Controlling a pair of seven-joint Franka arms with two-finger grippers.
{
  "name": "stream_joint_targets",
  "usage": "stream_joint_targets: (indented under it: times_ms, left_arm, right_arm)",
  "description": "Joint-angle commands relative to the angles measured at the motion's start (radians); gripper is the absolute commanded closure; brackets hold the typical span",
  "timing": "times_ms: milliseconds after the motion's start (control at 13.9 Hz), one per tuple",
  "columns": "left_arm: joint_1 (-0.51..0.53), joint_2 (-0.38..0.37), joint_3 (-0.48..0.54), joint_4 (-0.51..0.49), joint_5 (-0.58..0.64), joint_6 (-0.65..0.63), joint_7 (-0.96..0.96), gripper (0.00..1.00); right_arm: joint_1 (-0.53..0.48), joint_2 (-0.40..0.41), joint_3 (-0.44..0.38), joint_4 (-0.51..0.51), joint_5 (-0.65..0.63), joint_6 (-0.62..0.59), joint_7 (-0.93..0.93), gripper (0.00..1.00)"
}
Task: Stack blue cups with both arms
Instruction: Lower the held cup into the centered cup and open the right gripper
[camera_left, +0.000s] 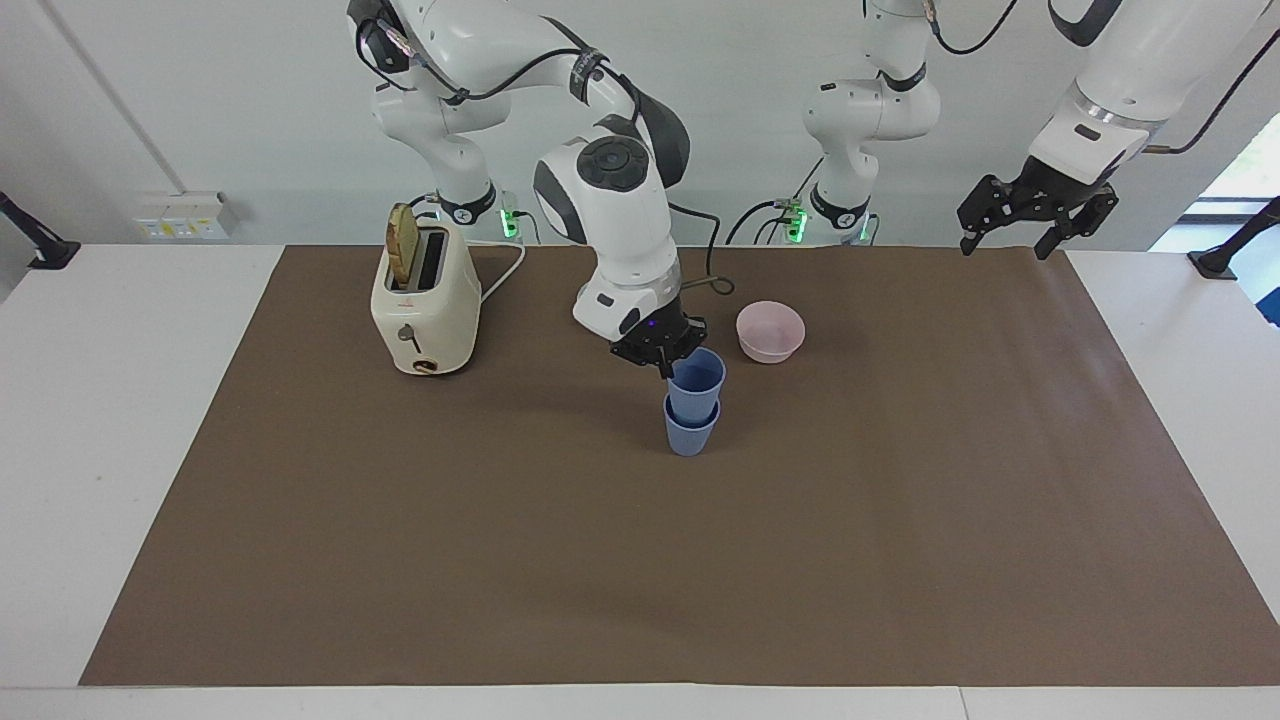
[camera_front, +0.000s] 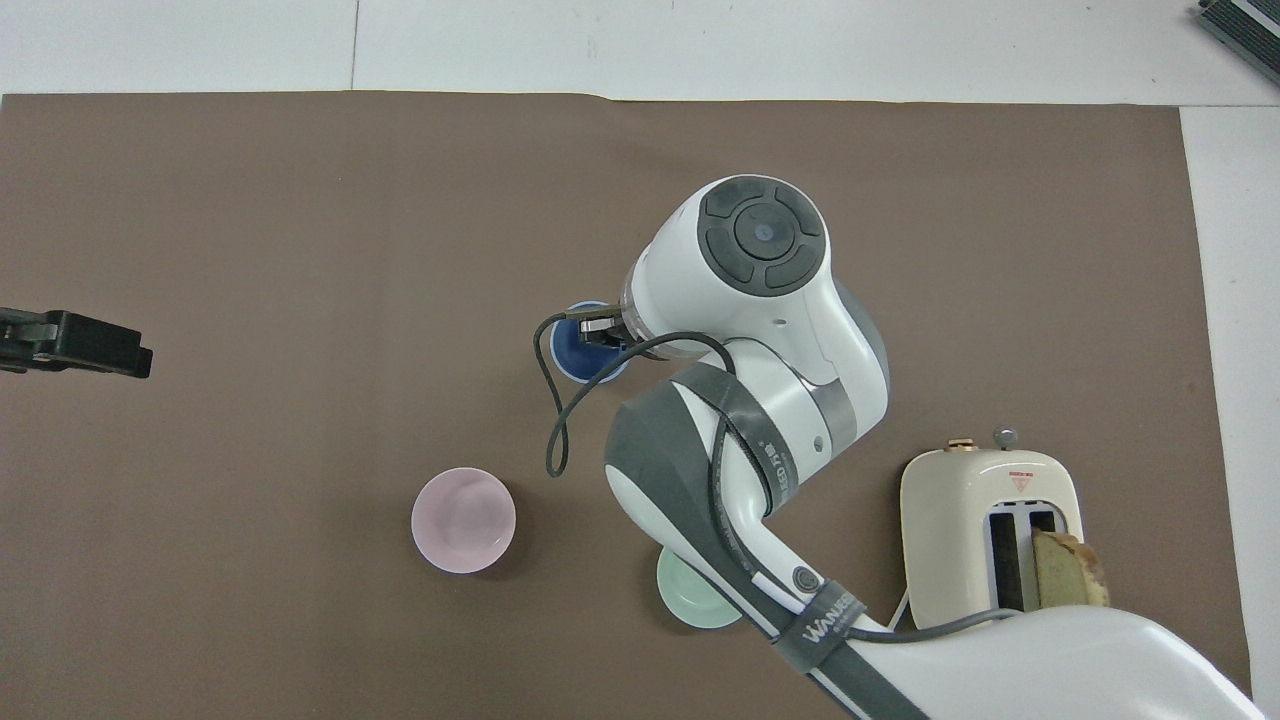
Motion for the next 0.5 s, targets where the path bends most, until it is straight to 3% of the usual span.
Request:
stream_joint_targets:
  times_ms: [0, 72, 216, 288, 432]
  left_arm:
    - [0.011, -0.008, -0.007, 0.003, 0.017, -0.017, 0.005, 0.0]
    - [0.011, -0.008, -0.007, 0.003, 0.017, -0.017, 0.005, 0.0]
    - [0.01, -0.008, -0.007, 0.003, 0.017, -0.017, 0.006, 0.0]
    - [0.011, -0.008, -0.007, 0.003, 0.017, -0.017, 0.005, 0.0]
    - [0.011, -0.008, -0.007, 0.003, 0.017, -0.017, 0.005, 0.0]
  right_arm:
    - [-0.013, 0.006, 0.009, -0.014, 0.027, 0.024, -0.028, 0.98]
    - [-0.012, 0.006, 0.009, -0.014, 0.027, 0.023, -0.028, 0.82]
    - [-0.012, 0.005, 0.009, -0.014, 0.026, 0.012, -0.027, 0.66]
    - [-0.012, 0.005, 0.009, -0.011, 0.026, 0.01, -0.017, 0.49]
    - [-0.015, -0.017, 0.009, -0.005, 0.026, 0.007, -0.01, 0.0]
